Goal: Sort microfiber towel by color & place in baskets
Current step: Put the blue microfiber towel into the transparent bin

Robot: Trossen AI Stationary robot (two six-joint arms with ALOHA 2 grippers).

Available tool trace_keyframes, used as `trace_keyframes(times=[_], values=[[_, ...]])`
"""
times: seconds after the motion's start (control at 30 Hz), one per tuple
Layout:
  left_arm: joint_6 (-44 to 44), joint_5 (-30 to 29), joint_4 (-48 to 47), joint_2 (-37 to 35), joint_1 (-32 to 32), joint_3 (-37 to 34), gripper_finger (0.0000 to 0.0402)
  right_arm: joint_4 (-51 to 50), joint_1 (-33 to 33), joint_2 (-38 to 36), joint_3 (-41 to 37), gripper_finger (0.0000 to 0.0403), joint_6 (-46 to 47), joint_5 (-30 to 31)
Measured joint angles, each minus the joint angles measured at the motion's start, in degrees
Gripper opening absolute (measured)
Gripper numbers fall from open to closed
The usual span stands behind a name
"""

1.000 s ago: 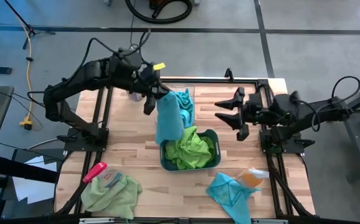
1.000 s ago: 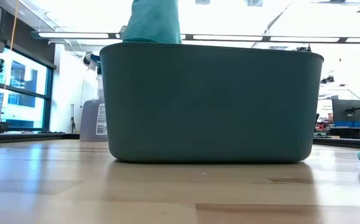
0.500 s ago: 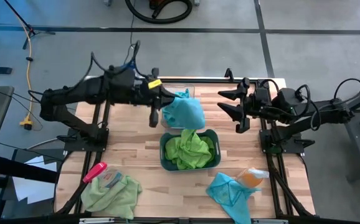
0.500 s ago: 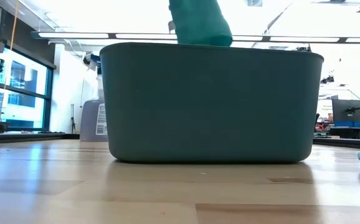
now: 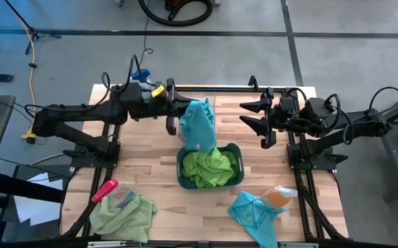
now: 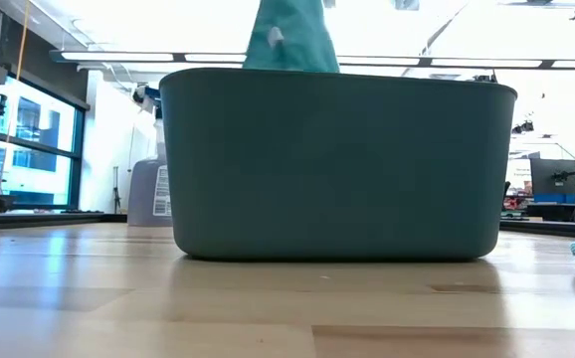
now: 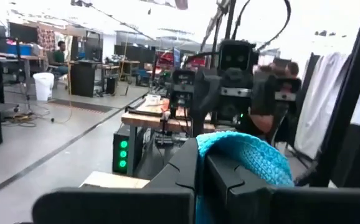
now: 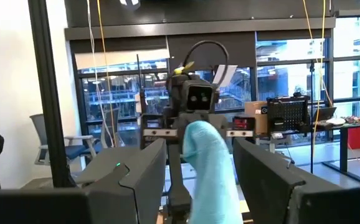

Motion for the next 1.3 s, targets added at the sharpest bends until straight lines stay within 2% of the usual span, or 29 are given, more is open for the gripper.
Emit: trace_keyframes(times=[0.2, 0.33, 0.5, 0.67, 0.97, 1.1, 1.3], values=[[1.8, 1.9, 1.8, 0.2, 2.5, 0.6, 0.0, -1.4, 0.0, 0.0, 0.0, 0.0185, 0.1, 0.0], [5.1, 2.2, 1.0, 0.3, 5.4, 3.6, 0.0, -2.1, 0.0, 0.0, 0.0, 0.0185, 0.1, 0.0], [7.1, 6.3, -2.8, 0.5, 10.5, 7.4, 0.0, -2.4, 0.0, 0.0, 0.0, 0.0185, 0.2, 0.0], [6.7, 11.1, -3.0, 1.2, 15.4, 8.0, 0.0, -3.5, 0.0, 0.0, 0.0, 0.0185, 0.2, 0.0], [6.9, 12.4, -3.9, 8.2, 18.7, 8.0, 0.0, -4.5, 0.0, 0.0, 0.0, 0.0185, 0.3, 0.0], [7.7, 12.4, -8.7, 11.5, 19.0, 8.0, 0.0, -4.5, 0.0, 0.0, 0.0, 0.0185, 2.6, 0.0], [10.5, 11.4, -24.4, 15.2, 19.0, 7.9, 0.0, -4.9, 0.0, 0.0, 0.0, 0.0185, 3.0, 0.0]])
